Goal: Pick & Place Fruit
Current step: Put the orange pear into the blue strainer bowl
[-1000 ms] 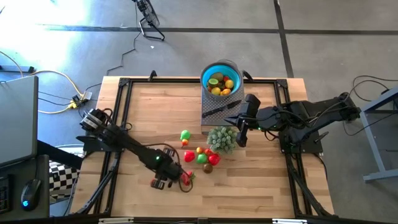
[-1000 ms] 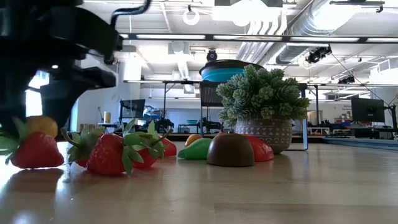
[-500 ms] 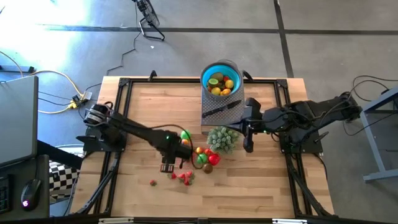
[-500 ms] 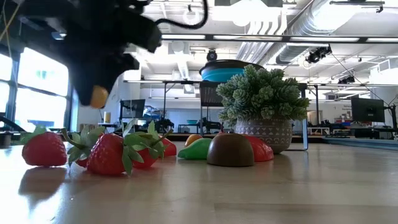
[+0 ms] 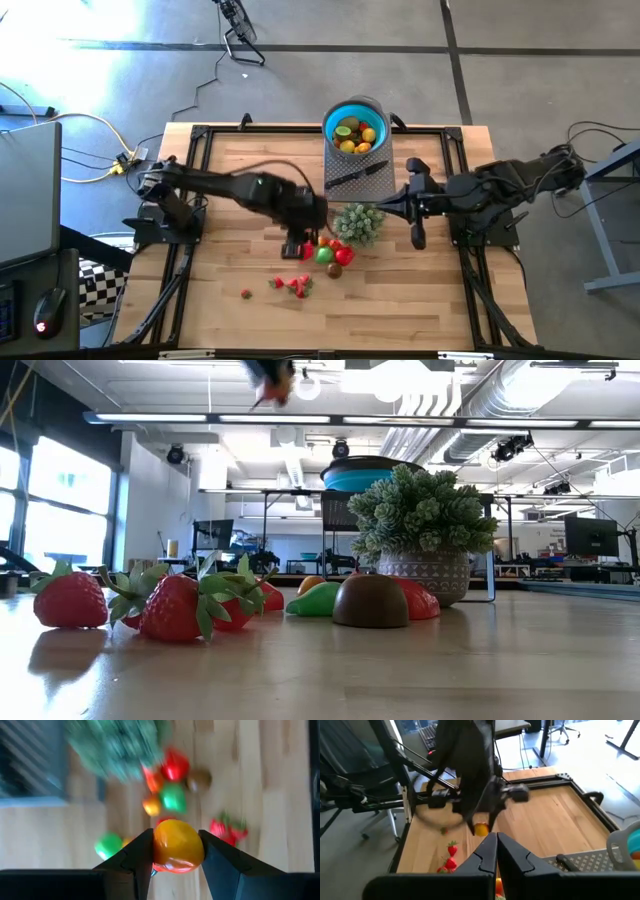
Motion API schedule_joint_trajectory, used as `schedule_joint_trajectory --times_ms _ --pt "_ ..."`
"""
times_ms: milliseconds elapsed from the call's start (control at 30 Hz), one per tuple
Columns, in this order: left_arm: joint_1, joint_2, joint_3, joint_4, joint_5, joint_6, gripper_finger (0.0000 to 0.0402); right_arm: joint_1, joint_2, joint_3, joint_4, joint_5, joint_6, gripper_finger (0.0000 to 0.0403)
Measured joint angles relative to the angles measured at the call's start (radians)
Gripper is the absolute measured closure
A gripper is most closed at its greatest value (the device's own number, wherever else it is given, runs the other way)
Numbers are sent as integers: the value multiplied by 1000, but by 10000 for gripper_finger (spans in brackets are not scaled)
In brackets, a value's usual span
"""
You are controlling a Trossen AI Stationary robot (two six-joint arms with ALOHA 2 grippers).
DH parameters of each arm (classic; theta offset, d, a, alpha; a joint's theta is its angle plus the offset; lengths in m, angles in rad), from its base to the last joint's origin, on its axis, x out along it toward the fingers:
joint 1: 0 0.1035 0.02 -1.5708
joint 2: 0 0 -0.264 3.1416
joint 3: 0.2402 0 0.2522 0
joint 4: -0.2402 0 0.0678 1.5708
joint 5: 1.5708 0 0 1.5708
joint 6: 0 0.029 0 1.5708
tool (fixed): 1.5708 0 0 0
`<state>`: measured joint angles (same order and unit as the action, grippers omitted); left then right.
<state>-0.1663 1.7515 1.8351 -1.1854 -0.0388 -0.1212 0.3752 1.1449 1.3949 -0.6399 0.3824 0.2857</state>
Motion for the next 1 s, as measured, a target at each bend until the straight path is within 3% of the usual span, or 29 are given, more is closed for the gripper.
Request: schedule_joint_trajectory --times_ms 233,500,833,1000 --pt "94 0 256 23 -99 73 259 11 -35 0 0 13 -67 398" --pt "219 -1 460 200 -106 10 259 11 -46 0 0 19 -179 398" --pt "396 -1 519 281 -67 -155 259 3 -46 0 10 289 -345 398" --pt "465 30 519 275 -22 -169 259 -38 -45 0 55 351 -363 398"
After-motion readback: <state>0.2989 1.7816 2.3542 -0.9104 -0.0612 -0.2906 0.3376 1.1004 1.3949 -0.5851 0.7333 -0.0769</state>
